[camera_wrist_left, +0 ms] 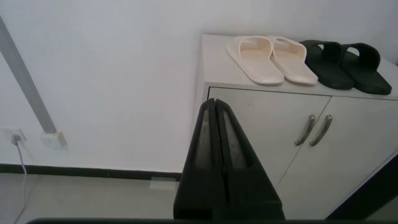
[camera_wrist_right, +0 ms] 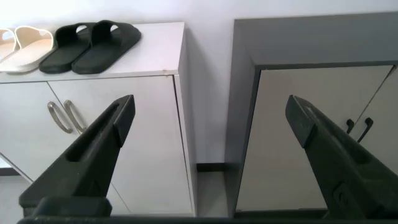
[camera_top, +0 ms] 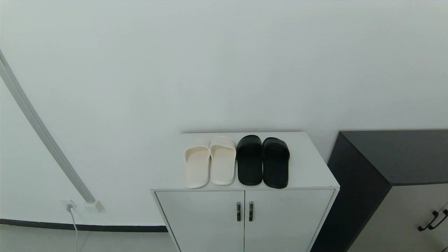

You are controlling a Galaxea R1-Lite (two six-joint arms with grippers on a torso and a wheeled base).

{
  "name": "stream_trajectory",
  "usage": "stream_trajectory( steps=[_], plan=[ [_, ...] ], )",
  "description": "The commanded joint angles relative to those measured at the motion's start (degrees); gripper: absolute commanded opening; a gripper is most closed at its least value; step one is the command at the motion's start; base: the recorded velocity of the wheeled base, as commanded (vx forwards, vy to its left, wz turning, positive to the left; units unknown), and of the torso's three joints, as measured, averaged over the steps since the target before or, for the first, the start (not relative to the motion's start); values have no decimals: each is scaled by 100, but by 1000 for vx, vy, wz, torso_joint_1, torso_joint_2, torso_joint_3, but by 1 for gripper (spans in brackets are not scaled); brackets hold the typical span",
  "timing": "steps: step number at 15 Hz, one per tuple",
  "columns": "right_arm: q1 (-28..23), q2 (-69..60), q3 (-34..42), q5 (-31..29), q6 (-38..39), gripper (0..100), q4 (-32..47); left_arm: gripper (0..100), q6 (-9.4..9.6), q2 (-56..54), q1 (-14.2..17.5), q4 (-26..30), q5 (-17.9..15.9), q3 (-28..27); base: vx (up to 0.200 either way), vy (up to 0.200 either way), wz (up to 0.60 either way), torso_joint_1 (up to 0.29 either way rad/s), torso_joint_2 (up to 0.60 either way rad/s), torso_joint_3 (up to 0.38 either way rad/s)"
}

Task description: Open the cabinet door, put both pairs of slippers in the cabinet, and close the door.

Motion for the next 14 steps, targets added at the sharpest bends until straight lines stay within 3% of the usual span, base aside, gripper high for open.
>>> stream_trajectory(
  steps=[1,9,10,11,12,14],
  plan=[
    [1,5,0,2,-5,100,-4,0,-4,8,1,-1,4,1,0,0,0,0,0,0],
    [1,5,-9,-24,-154,100,-13,0,49,8,1,-1,4,1,0,0,0,0,0,0],
    [1,49,-237,-16,-84,100,-153,0,66,8,1,-1,4,1,0,0,0,0,0,0],
    [160,471,-1389,-33,338,100,-153,0,66,8,1,-1,4,1,0,0,0,0,0,0],
    [309,919,-1767,11,417,100,146,0,93,8,1,-1,4,1,0,0,0,0,0,0],
    [546,1798,-1397,345,110,100,163,0,119,8,1,7,4,1,0,0,0,0,0,0]
  ],
)
